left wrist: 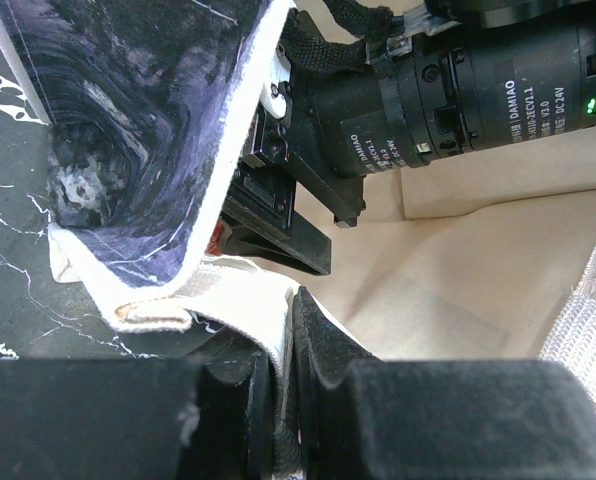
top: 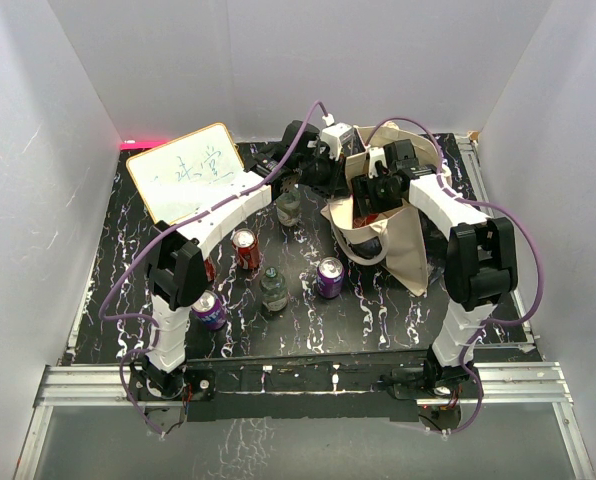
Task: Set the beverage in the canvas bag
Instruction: Place the drink in the canvas bag.
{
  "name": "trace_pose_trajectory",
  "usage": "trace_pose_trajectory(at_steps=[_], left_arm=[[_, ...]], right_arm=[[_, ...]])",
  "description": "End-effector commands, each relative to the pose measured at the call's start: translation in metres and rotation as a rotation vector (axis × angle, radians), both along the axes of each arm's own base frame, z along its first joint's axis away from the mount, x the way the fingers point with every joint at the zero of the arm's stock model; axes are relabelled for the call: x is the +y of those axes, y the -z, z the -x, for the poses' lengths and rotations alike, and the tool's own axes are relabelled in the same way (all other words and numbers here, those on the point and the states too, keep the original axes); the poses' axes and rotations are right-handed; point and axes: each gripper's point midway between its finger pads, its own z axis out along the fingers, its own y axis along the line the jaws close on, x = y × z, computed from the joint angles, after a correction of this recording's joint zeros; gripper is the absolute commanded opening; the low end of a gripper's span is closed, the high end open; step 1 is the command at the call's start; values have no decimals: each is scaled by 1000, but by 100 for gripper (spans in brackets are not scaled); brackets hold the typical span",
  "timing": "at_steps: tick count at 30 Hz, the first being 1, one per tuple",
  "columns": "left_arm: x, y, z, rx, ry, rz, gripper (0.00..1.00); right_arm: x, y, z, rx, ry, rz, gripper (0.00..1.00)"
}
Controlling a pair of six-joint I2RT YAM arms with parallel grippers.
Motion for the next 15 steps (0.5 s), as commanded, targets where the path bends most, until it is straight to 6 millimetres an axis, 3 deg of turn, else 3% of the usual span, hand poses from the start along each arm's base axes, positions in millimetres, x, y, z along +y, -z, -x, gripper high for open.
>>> trace_pose_trajectory(at_steps=[1, 6, 15], left_arm=[[-2, -26, -12, -89, -13, 44, 4], [-3, -26, -14, -88, -15, 48, 5], [-5, -26, -15, -86, -17, 52, 5]], right_arm=[[22, 21, 17, 101, -56, -58, 47], [20, 12, 16, 81, -52, -51, 59], [18, 1, 10, 51, -47, -44, 70]])
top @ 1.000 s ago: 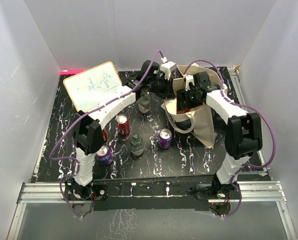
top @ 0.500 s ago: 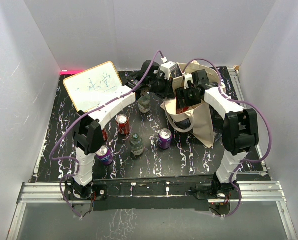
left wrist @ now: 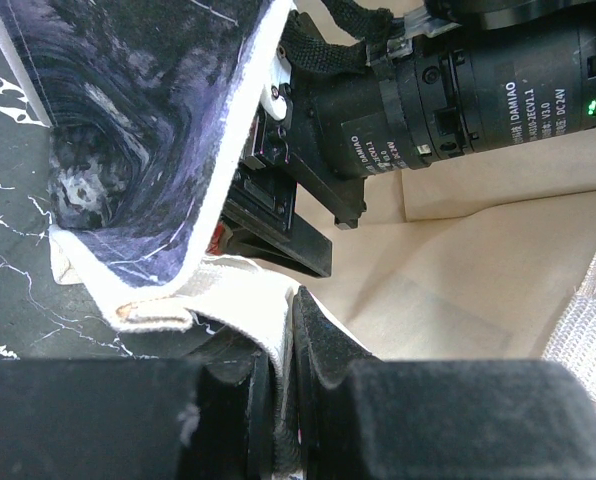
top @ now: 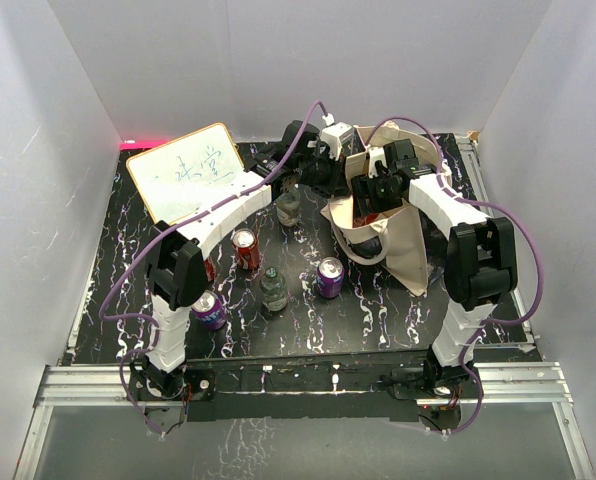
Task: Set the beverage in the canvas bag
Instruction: Place the drink in the canvas bag.
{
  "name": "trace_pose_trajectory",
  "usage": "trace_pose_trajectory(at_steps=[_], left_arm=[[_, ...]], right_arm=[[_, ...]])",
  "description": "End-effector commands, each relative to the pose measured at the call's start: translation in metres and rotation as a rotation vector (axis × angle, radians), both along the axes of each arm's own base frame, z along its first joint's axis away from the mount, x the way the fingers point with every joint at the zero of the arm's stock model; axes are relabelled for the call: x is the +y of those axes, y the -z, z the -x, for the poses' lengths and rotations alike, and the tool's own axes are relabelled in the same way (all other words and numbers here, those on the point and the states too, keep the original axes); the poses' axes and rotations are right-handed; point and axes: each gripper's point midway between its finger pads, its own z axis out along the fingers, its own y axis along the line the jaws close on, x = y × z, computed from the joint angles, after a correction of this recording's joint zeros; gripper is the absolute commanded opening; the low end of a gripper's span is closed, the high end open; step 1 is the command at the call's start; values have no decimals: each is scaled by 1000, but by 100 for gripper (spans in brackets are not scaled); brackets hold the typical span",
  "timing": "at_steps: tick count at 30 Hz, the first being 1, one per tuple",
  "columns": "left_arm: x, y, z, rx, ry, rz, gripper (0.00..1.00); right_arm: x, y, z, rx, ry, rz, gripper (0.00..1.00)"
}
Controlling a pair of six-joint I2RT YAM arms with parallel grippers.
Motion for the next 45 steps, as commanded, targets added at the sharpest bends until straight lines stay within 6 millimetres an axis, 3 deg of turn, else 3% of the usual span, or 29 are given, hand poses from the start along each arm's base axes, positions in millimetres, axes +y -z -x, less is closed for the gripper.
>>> trace_pose_trajectory(at_steps=[1, 11, 26, 28, 36, 45], left_arm=[[-4, -26, -14, -85, -15, 50, 5], [-3, -28, -15, -87, -20, 50, 5], [-3, -29, -17, -81, -42, 58, 4], [-4, -30, -17, -80, -44, 62, 4], [-3, -32, -21, -75, -77, 64, 4], [-4, -36, -25, -78, -93, 75, 7]], right_arm=[[18, 1, 10, 48, -50, -45, 71], [17, -7, 5, 20, -45, -38, 81], [9, -46, 1, -89, -9, -18, 83], [6, -61, 2, -129, 3, -20, 83], [-7, -82, 6, -209, 42, -7, 83], [-11, -126, 9, -346, 28, -13, 83]])
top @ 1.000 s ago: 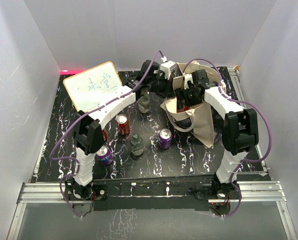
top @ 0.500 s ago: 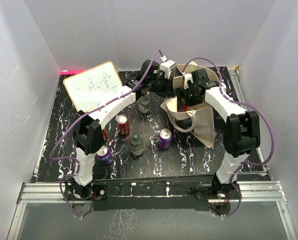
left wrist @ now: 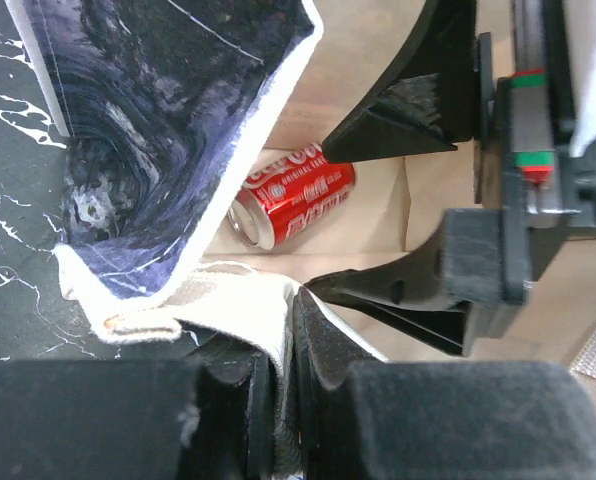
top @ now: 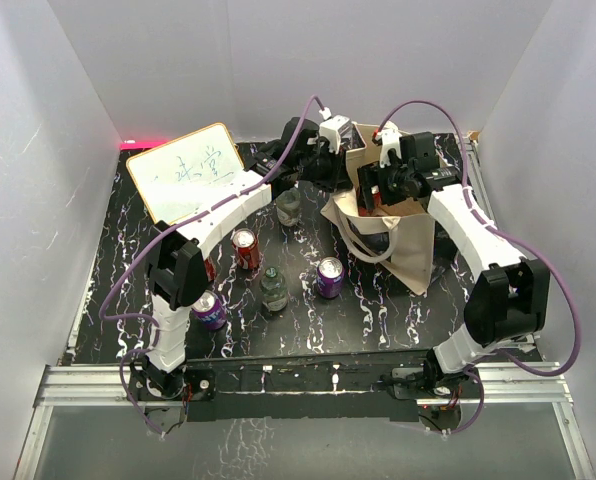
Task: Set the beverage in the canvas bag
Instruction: Place the drink in the canvas bag.
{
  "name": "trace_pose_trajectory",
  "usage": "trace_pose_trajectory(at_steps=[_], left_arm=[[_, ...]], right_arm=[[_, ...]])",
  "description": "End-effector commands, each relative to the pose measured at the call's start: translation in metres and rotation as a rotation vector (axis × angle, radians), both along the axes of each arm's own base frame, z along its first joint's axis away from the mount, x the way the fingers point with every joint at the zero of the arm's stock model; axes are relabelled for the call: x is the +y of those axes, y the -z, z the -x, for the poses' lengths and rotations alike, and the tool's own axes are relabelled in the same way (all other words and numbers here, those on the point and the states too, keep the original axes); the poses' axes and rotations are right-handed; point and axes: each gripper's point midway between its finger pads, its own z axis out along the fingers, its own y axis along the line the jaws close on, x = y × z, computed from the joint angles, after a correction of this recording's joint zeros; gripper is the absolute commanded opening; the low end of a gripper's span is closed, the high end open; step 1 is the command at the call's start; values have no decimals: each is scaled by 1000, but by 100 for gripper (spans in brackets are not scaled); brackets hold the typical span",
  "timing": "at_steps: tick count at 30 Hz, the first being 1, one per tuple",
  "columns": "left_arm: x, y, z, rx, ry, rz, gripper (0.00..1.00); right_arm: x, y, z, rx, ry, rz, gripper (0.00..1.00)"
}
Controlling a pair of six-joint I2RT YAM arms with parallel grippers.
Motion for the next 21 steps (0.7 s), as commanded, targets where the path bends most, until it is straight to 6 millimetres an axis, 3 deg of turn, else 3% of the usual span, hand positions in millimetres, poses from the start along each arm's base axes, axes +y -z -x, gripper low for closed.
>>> trace_pose_trajectory(at_steps=[1, 6, 13, 21], left_arm=[[-1, -26, -15, -71, -29, 38, 8], [-3, -28, -14, -77, -18, 45, 11], [-5, -29, -13, -79, -10, 51, 12], [-6, -32, -12, -78, 0, 64, 22]], right_arm=[[-5, -47, -12, -157, 13, -6, 83], [-5, -71, -12, -204, 24, -24, 83], [-6, -66, -8, -186, 27, -23, 83], [-1, -93, -11, -216, 22, -53, 83]])
